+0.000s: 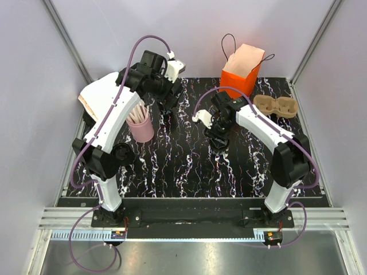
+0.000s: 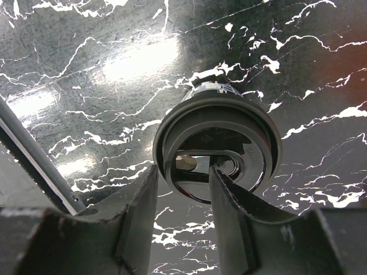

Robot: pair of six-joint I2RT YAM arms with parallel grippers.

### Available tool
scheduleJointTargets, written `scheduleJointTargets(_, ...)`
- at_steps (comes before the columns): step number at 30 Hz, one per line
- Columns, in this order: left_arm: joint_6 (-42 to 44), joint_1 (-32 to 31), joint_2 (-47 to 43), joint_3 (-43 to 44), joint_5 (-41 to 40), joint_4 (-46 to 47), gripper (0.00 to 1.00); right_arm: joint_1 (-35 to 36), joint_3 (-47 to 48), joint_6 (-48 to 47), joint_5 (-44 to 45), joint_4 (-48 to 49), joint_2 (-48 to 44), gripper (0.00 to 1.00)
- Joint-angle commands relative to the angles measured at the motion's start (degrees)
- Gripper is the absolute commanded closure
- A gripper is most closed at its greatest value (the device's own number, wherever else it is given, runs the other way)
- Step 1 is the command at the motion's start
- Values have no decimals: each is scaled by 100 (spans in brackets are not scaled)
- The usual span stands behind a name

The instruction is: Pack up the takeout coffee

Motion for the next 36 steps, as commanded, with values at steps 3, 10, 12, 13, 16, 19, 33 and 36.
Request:
scheduleJointTargets(3, -86, 35, -195, 68, 21, 88, 1, 161, -50, 79, 173, 144, -220, 54)
scheduleJointTargets(10, -94, 27, -195, 42, 30, 97, 1, 232, -138, 141, 261, 197, -141, 69)
scheduleJointTargets(12, -95, 27, -195, 51, 38, 79, 1, 249, -147, 150, 305, 189, -167, 79)
scheduleJointTargets(13, -86, 35, -178, 51, 47, 88, 1, 267, -155, 150, 331, 188, -193, 83)
scheduleJointTargets(16, -95, 35, -169, 59, 65, 79, 1, 267, -190, 158, 401, 162, -299, 93)
scheduleJointTargets(19, -95, 35, -169, 59, 82, 88, 1, 267, -252, 158, 507, 136, -439, 100)
scheduleJointTargets(33, -112, 27, -213, -28, 267, 79, 1, -347, -1034, 80, 1140, 92, -1547, 100)
scheduleJointTargets(36, -130, 35, -213, -46, 311, 79, 1, -971, -1157, -43, 991, 92, -1723, 100)
